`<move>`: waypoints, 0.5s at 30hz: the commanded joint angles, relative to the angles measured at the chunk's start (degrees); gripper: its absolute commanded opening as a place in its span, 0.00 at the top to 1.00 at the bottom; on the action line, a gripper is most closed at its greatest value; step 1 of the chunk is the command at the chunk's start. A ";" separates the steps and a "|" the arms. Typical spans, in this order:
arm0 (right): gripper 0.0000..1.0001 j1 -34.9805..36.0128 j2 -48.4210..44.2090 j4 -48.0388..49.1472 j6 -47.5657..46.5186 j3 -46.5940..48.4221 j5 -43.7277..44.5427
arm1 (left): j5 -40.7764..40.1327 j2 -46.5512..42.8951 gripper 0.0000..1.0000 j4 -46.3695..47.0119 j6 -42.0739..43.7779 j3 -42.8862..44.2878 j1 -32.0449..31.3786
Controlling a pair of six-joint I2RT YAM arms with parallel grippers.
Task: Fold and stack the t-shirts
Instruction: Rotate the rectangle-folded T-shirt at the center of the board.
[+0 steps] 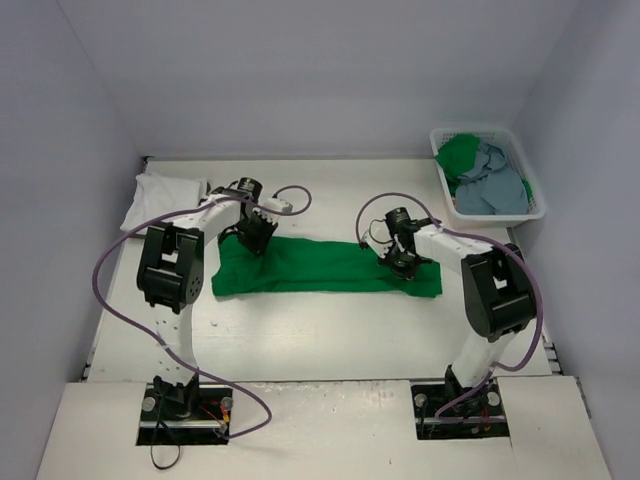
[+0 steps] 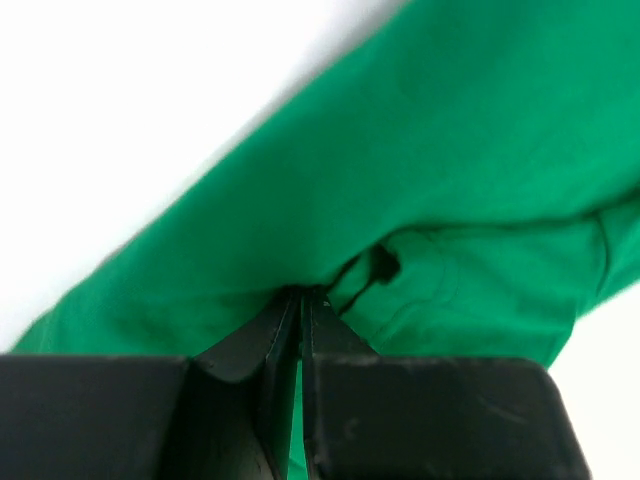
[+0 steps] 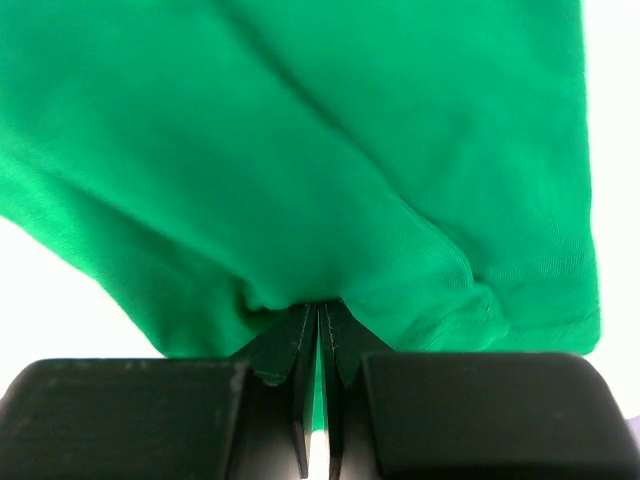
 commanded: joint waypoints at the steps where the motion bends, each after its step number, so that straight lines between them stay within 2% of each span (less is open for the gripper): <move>1: 0.99 4.97 -1.01 -1.84 -0.55 -1.98 -1.26 | -4.97 0.75 0.99 1.75 -1.62 6.56 0.03; 5: 0.99 11.02 -3.82 -2.55 0.32 -3.82 0.76 | -7.62 4.00 0.98 3.95 -4.34 12.45 0.03; 9: 0.99 19.03 -4.53 -3.25 2.96 -4.09 1.73 | -8.50 7.77 0.87 6.50 -5.32 19.47 0.03; 15: 1.00 31.16 -2.51 -3.52 7.44 -2.78 0.42 | -11.05 19.27 0.81 4.93 -5.75 34.23 -0.05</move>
